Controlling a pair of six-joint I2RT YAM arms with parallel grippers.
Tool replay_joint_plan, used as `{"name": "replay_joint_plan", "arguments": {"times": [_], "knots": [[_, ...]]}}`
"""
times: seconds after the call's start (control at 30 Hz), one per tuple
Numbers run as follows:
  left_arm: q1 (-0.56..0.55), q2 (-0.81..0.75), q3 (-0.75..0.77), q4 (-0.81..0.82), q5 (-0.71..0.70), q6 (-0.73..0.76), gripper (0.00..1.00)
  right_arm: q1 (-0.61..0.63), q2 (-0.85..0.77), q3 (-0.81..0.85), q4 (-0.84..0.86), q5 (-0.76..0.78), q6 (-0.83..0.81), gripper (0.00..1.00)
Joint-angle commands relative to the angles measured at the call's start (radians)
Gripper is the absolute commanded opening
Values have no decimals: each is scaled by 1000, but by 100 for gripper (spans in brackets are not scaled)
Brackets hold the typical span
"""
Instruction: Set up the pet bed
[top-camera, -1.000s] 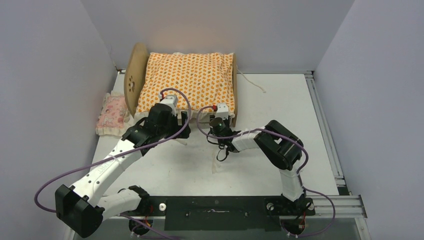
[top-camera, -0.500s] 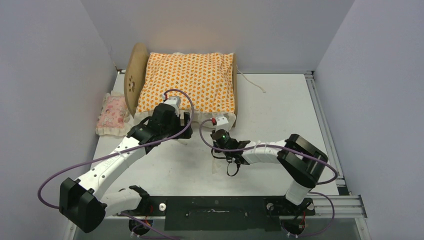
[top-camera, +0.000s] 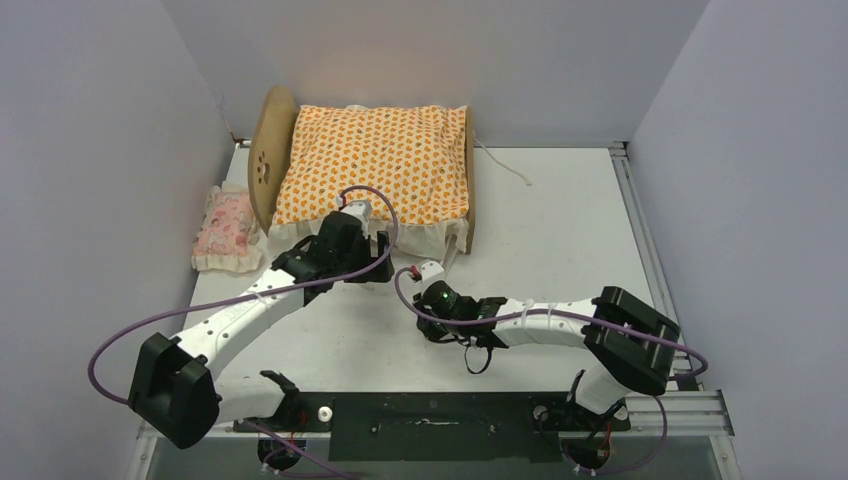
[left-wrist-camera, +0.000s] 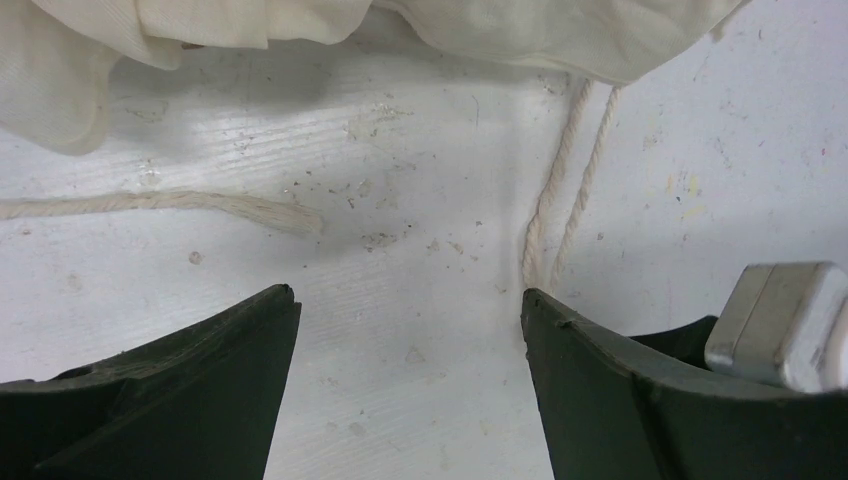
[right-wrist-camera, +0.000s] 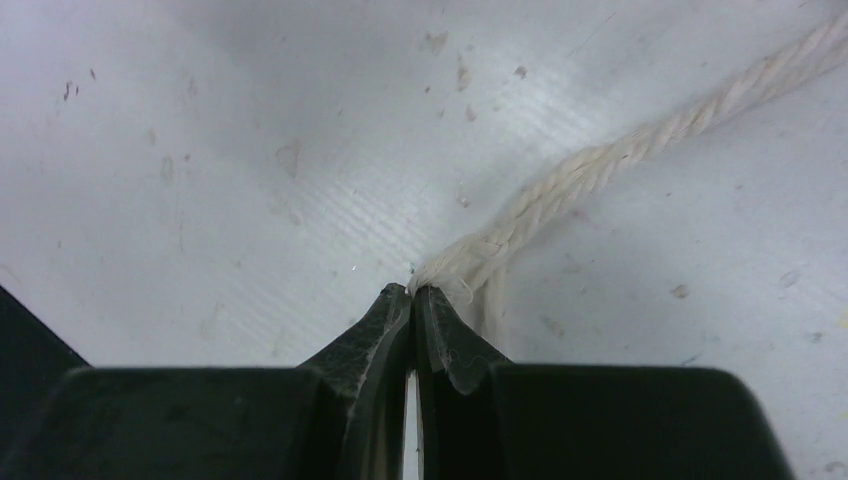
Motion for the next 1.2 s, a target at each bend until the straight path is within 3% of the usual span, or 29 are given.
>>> {"name": "replay_joint_plan", "arguments": {"times": [0.0,0.13,0.3,0.43,0.63,0.83,1.0,1.17], "knots": [[-20,25,-10,80,15,-24,80,42,9,6,-85,-91,13,6],[-31,41,-15,88,8,-30,80,56,-9,60,-202,2,-5,13],[-32,43,-14,89,-2,-33,80,56,-102,134,-298,141,-37,43],[-33,42,-7,89,-1,-35,80,55,-143,111,-338,226,-15,55],[-33,19,-17,79,-6,-31,80,49,-199,60,-340,293,36,52],[-35,-6,-31,71,7,-33,80,-16,-145,75,-337,314,108,37],[-80,-12,-50,120,10,-55,80,-122,-112,75,-220,303,213,43],[-140,12,-43,131,-39,-84,80,-128,20,150,-155,300,201,48]]}}
